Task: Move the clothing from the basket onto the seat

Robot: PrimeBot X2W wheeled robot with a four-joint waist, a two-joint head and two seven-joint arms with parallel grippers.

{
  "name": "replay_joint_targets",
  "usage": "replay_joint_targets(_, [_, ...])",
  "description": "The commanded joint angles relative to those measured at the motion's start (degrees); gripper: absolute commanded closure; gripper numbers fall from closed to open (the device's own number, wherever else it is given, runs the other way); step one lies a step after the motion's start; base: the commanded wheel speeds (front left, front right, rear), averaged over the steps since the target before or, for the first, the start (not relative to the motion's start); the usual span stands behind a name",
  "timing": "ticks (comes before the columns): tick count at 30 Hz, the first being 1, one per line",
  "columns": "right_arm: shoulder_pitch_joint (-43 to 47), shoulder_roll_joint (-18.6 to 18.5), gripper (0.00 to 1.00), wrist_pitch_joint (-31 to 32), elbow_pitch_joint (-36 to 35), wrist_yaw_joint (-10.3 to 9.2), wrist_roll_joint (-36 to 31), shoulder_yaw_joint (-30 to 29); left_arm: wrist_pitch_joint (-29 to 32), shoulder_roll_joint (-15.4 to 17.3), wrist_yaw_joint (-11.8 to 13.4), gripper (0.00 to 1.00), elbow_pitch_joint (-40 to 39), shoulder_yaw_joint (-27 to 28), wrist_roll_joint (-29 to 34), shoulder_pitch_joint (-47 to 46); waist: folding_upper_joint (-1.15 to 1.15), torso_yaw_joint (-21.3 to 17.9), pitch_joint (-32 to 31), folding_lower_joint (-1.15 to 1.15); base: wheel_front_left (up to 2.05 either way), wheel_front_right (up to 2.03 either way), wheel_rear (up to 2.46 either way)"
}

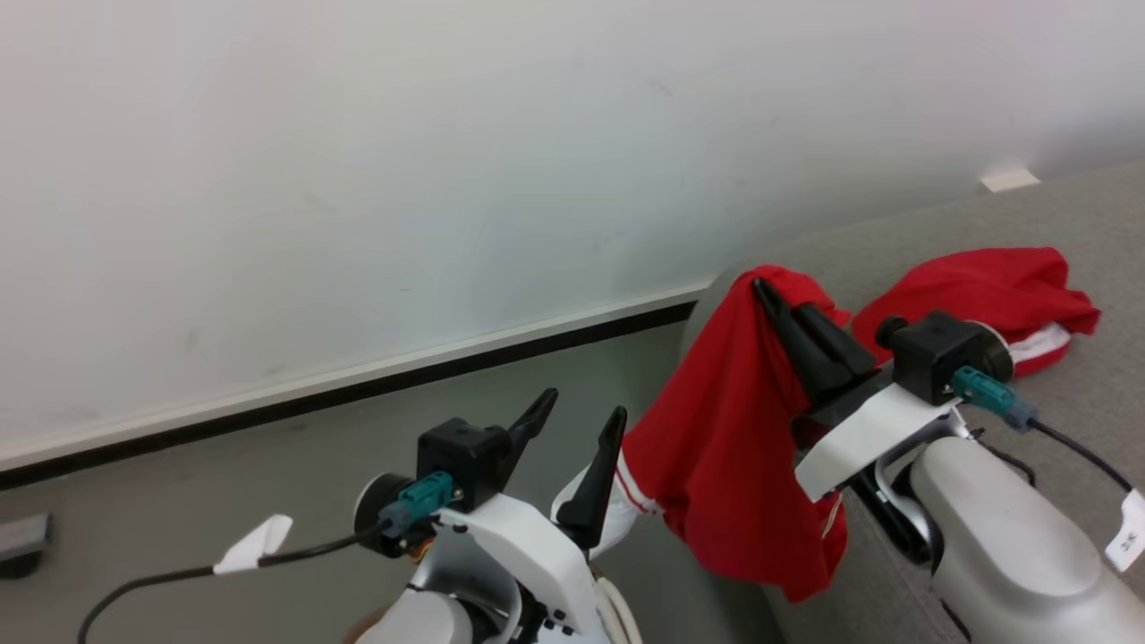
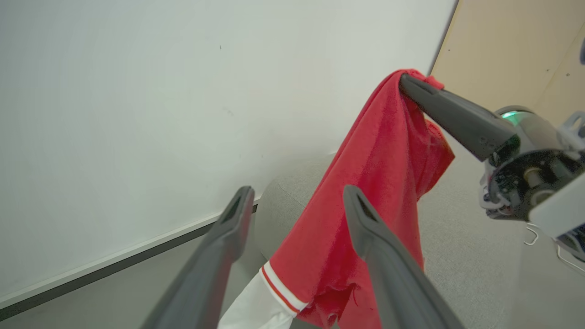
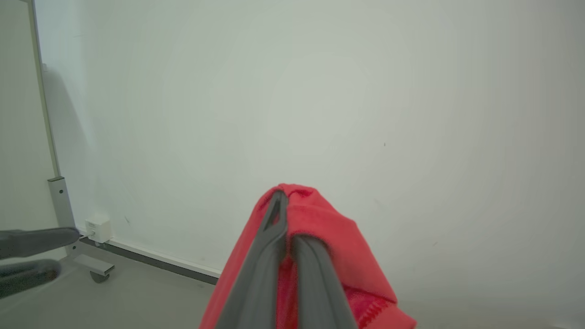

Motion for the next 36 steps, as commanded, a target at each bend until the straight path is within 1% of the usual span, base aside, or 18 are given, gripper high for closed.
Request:
replay_joint_targets(1, [-1.23, -0.66, 1.0, -0.4, -0.36, -0.15, -0.11, -0.59, -0.37, 0.22, 0.08, 0.0, -0.29, -0.03, -0.47, 0.47, -0.01, -3.87, 1.44, 0.0, 0.0, 0.0, 0.0])
replay_joint_targets(5, [-1.98, -2.21, 1.0, -0.4, -1.2, -0.15, -0.48, -2.18, -0.24, 0.28, -0.04, 0.0, -0.67, -0.58, -0.47, 0.72, -0.01, -8.94, 3.07, 0.0, 0.0, 0.0, 0.0])
replay_joint_targets(10, [-2.1, -4.15, 1.0, -0.39, -2.13, -0.14, 0.09, -4.78, 0.01, 0.12, -0.42, 0.0, -0.94, -1.62, -0.03, 0.19, -0.01, -13.86, 4.97, 0.0, 0.0, 0.0, 0.0])
replay_joint_targets(15, [-1.62, -7.08, 1.0, -0.34, -4.39, -0.14, -0.43, -9.59, 1.11, -0.02, -1.75, 0.0, -1.18, -3.45, 0.85, -2.14, -0.01, -14.91, 8.92, 0.0, 0.0, 0.0, 0.0])
replay_joint_targets(18, [-1.65, -8.46, 1.0, -0.23, -5.93, -0.14, -0.63, -12.15, 1.73, 0.35, -2.14, 0.0, -1.53, -3.85, 1.6, -3.72, -0.01, -15.16, 11.69, 0.0, 0.0, 0.0, 0.0])
replay_joint_targets(22, [-3.52, -9.29, 1.0, 0.26, -8.06, -0.15, -0.38, -15.24, 3.09, 1.68, -2.48, 0.0, -2.82, -4.01, 2.85, -6.09, -0.01, -15.22, 16.33, 0.0, 0.0, 0.0, 0.0])
replay_joint_targets(24, [-4.78, -10.0, 1.0, 0.31, -8.6, -0.15, -0.67, -17.55, 4.15, 1.91, -2.98, 0.0, -3.55, -4.43, 3.67, -7.85, -0.01, -14.37, 19.21, 0.0, 0.0, 0.0, 0.0])
replay_joint_targets(26, [-6.36, -9.94, 1.0, 0.54, -9.19, -0.14, -0.82, -19.98, 5.41, 2.33, -3.5, 0.0, -4.35, -4.88, 4.24, -9.92, -0.01, -13.35, 22.32, 0.0, 0.0, 0.0, 0.0])
replay_joint_targets(31, [-14.34, -12.34, 1.0, 2.87, -9.36, -0.15, -1.41, -27.68, 8.77, 2.61, -5.71, 0.0, -6.24, -6.07, 6.24, -16.78, -0.01, -10.31, 31.14, 0.0, 0.0, 0.0, 0.0])
replay_joint_targets(36, [-25.01, -16.86, 1.0, 6.29, -6.52, -0.15, -1.08, -35.45, 11.06, 1.69, -8.0, 0.0, -8.26, -7.1, 7.71, -23.73, -0.01, -7.04, 39.07, 0.0, 0.0, 0.0, 0.0])
